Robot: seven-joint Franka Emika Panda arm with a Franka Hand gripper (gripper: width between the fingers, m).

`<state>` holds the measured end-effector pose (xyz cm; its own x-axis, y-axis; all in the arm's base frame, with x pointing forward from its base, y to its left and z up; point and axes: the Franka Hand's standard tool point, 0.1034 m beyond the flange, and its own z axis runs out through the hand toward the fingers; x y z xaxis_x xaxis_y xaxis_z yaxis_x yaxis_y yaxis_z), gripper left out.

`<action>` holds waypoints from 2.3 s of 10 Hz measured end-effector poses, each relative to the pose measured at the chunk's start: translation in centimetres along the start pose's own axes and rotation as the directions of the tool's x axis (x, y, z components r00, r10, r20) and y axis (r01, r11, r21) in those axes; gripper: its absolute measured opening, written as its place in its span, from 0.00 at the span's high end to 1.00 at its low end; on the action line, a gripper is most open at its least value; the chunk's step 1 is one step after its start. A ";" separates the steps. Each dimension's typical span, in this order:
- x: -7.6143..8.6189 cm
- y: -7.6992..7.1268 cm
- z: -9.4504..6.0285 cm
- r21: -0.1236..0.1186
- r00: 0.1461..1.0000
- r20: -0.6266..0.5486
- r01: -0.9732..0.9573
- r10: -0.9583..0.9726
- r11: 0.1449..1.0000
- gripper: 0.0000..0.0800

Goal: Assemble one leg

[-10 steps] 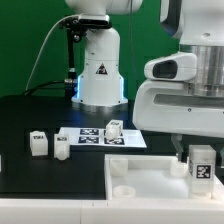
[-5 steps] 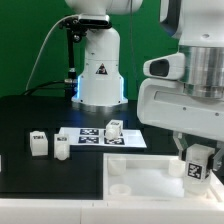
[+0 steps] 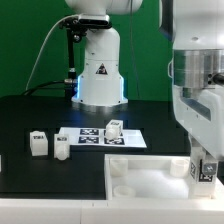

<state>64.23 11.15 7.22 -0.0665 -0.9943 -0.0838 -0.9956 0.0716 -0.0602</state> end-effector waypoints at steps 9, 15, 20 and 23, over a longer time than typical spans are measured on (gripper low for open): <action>0.0 -0.2 -0.3 -0.007 0.798 0.000 0.603 -0.603 0.798 0.19; -0.1 0.0 0.2 -0.055 0.262 0.001 0.964 -0.965 0.262 0.19; 0.1 0.0 0.1 -0.054 0.367 -0.005 0.929 -0.930 0.367 0.65; 0.1 0.0 0.2 -0.054 0.590 -0.017 0.805 -0.807 0.590 0.64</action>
Offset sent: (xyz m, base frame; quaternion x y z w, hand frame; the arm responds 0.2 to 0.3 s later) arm 0.0000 0.0000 0.0000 0.0000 0.0000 -0.0650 0.9979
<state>64.20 11.06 7.00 0.7630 -0.6462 0.0162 -0.6449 -0.7627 -0.0490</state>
